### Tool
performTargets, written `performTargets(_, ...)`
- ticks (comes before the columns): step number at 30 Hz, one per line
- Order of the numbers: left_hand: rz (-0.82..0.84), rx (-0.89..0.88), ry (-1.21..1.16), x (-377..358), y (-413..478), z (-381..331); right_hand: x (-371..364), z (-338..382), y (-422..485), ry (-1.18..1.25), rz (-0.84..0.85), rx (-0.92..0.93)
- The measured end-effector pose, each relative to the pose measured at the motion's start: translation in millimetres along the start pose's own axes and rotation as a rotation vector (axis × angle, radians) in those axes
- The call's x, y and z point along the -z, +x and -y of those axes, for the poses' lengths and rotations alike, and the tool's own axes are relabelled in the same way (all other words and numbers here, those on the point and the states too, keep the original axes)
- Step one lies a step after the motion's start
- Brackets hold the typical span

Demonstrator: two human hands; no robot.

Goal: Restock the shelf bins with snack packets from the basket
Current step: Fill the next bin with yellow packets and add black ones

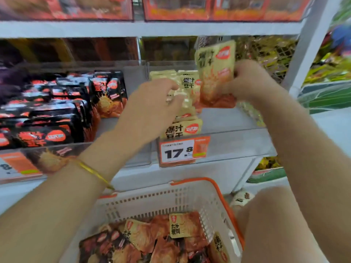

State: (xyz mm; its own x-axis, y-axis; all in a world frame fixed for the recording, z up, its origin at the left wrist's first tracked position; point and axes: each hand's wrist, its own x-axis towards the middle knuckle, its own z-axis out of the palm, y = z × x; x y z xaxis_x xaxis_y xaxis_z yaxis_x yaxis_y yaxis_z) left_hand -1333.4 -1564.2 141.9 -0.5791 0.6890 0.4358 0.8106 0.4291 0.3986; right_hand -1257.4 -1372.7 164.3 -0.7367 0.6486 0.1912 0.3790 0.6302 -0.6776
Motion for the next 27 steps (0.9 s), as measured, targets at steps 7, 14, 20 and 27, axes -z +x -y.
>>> performTargets(7,0.169,-0.134,0.402,-25,34,15,-82,-47,94,-0.051,0.178,-0.249)
performTargets(14,0.156,-0.101,0.425,-30,31,18,-110,-58,114,-0.16,0.132,-0.238)
performTargets(20,0.148,-0.061,0.384,-30,30,15,-104,-50,103,-0.159,0.246,-0.263)
performTargets(27,-0.284,-0.202,0.068,-3,-23,8,-23,-1,5,-0.255,-0.031,0.132)
